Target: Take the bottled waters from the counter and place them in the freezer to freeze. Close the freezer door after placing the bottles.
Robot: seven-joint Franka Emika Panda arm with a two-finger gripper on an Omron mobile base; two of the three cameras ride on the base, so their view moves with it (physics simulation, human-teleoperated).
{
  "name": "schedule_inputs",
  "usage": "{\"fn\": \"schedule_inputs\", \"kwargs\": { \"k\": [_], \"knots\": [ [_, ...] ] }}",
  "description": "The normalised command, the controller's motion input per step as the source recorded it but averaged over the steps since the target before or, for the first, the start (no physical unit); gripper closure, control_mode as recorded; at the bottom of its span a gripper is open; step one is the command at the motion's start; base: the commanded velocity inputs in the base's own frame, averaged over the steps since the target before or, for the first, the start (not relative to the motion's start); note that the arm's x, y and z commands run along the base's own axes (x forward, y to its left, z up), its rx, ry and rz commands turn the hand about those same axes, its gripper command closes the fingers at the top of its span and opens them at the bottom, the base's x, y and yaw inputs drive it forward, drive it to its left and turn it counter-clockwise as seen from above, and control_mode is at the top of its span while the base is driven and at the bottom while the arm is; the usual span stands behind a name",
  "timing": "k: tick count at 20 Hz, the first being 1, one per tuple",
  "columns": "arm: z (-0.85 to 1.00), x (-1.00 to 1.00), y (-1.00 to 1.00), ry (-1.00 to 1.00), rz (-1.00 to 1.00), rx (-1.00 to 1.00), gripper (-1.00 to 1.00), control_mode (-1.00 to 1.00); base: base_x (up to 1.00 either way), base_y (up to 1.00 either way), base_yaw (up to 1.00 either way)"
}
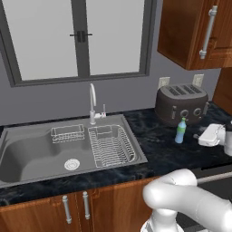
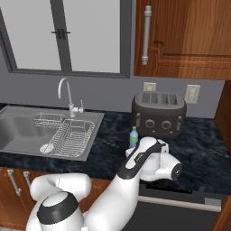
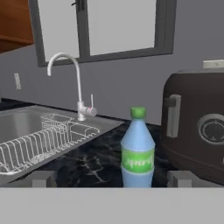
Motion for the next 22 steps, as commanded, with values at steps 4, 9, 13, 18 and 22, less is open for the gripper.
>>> {"fn": "schedule_inputs", "kwargs": {
  "k": [4,9,13,18,22],
  "knots": [
    [-0.18,0.32,-0.06,0.02,-0.15,0.0,-1.0,-1.0,0.0,0.0,0.0],
    [-0.2,0.13,-0.02,0.0,-0.17,0.0,-1.0,-1.0,0.0,0.0,0.0],
    [-0.11,0.0,0.0,0.0,-0.08,0.0,-1.0,-1.0,0.0,0.0,0.0],
    [-0.08,0.06,0.0,0.0,-0.03,0.0,-1.0,-1.0,0.0,0.0,0.0],
    [0.0,0.0,0.01,0.0,0.01,0.0,-1.0,-1.0,0.0,0.0,0.0]
  ]
}}
